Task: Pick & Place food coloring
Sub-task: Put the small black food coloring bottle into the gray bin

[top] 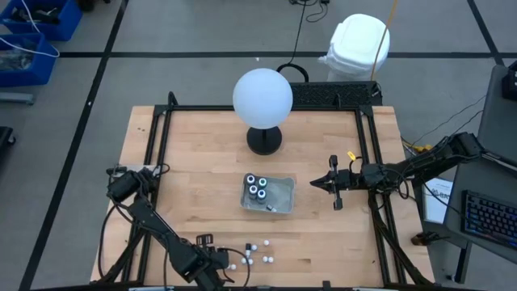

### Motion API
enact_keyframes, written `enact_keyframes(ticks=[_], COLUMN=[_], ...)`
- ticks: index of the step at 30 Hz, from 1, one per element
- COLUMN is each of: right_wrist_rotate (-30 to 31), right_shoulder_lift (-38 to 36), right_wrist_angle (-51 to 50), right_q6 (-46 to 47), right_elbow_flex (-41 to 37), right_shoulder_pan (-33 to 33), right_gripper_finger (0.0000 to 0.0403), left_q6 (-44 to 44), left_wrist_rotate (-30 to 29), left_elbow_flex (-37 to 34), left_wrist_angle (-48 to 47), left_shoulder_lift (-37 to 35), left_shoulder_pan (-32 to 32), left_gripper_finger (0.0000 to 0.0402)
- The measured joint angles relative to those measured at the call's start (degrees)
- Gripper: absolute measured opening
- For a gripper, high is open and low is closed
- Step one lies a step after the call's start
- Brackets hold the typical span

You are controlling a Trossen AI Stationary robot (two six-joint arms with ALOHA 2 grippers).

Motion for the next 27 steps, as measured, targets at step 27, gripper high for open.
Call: enact_keyframes(ticks=[27], right_wrist_rotate=[0.0], right_shoulder_lift=[0.0], right_wrist_angle=[0.0], right_q6=[-0.02], right_elbow_flex=[0.0], right_shoulder_pan=[0.02], right_gripper_finger=[0.0], left_q6=[1.12], left_wrist_rotate=[0.32], left_elbow_flex=[0.02], left_wrist_angle=[-0.19], left_shoulder_lift=[0.0], left_shoulder_pan=[1.44], left_gripper_finger=[0.0172])
